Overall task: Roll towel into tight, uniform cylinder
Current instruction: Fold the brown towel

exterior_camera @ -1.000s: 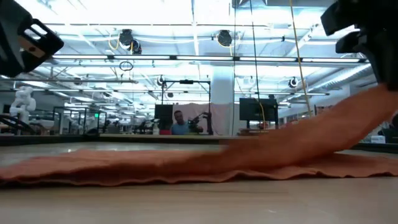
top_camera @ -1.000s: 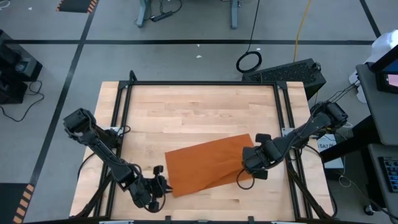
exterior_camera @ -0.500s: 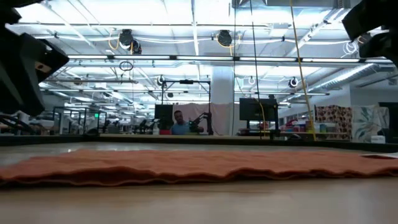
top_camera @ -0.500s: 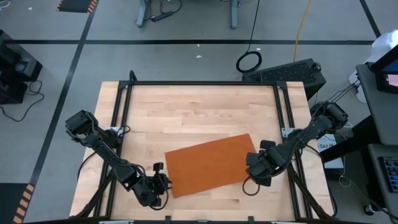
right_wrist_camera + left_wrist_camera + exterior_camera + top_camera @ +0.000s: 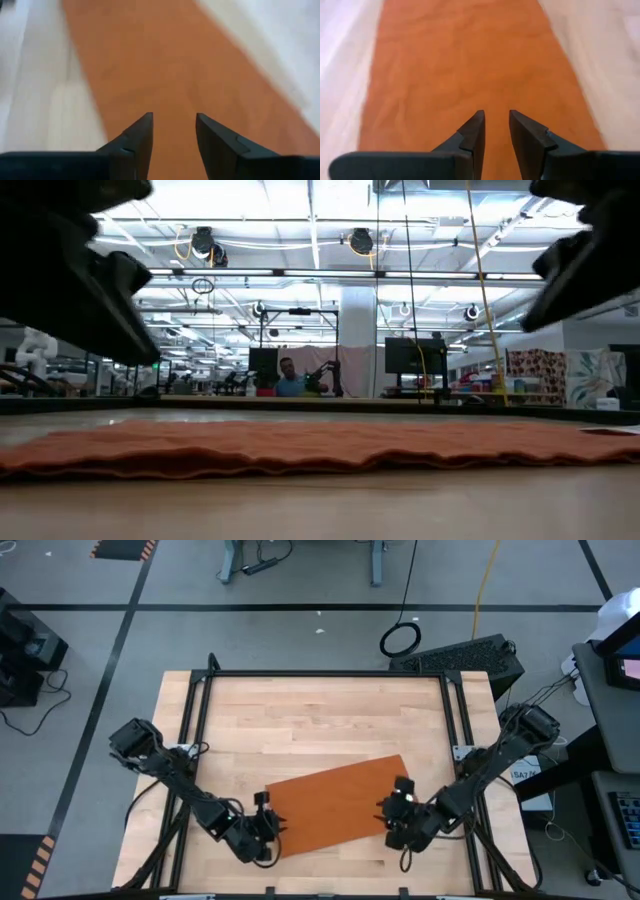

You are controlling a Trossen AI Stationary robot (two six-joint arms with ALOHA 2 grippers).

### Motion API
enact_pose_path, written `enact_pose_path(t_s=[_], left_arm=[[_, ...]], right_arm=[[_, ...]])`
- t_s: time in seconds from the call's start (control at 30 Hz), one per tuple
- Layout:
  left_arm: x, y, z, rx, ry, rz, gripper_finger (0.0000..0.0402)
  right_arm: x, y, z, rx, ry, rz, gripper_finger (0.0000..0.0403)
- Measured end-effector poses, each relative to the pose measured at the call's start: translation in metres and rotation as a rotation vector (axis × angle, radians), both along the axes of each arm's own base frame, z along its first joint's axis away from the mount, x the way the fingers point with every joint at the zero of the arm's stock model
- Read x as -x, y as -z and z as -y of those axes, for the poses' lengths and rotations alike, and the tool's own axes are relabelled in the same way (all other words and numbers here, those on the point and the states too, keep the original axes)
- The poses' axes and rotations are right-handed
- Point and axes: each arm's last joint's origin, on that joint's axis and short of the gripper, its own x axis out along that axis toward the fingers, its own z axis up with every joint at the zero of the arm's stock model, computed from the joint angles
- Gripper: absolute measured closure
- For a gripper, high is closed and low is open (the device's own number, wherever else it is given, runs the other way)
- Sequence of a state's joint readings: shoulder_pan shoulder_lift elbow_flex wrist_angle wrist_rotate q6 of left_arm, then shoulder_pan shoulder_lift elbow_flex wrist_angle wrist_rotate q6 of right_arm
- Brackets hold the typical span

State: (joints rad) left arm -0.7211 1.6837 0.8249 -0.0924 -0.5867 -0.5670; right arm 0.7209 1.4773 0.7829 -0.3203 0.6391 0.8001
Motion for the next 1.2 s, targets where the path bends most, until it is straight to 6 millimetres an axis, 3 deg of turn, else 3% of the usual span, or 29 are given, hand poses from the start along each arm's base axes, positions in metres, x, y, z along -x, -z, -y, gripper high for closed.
enact_pose_path(t_s=[0.13, 0.3, 0.4, 0.57, 0.67, 0.83, 0.97, 1.1, 1.2], left_arm=[[-0.020, 0.007, -0.005, -0.026, -0.028, 0.098, 0.0307], [-0.040, 0.035, -0.014, -0.086, -0.009, 0.079, 0.0307], [-0.044, 0.052, -0.025, -0.105, -0.047, 0.014, 0.0307], [-0.039, 0.057, -0.038, -0.151, -0.079, -0.117, 0.0307], [-0.030, 0.050, -0.045, -0.211, -0.049, -0.211, 0.0307], [-0.006, 0.018, -0.059, -0.280, -0.009, -0.328, 0.0307], [0.003, -0.028, -0.071, -0.263, -0.061, -0.221, 0.0307], [0.015, -0.059, -0.080, -0.158, -0.126, -0.118, 0.0307], [0.022, -0.072, -0.080, -0.059, -0.167, -0.069, 0.0307]], right_arm=[[-0.003, 0.014, 0.013, 0.052, 0.120, 0.232, 0.0290], [-0.006, 0.028, 0.031, 0.040, 0.206, 0.405, 0.0333], [-0.005, 0.042, 0.039, 0.056, 0.217, 0.422, 0.0360], [-0.006, 0.072, 0.049, 0.119, 0.230, 0.334, 0.0396], [-0.011, 0.087, 0.051, 0.115, 0.256, 0.322, 0.0400], [-0.023, 0.100, 0.053, 0.130, 0.251, 0.375, 0.0395], [-0.033, 0.084, 0.059, 0.235, 0.191, 0.421, 0.0396], [-0.043, 0.059, 0.067, 0.276, 0.104, 0.485, 0.0396], [-0.050, 0.052, 0.079, 0.236, 0.037, 0.502, 0.0397]])
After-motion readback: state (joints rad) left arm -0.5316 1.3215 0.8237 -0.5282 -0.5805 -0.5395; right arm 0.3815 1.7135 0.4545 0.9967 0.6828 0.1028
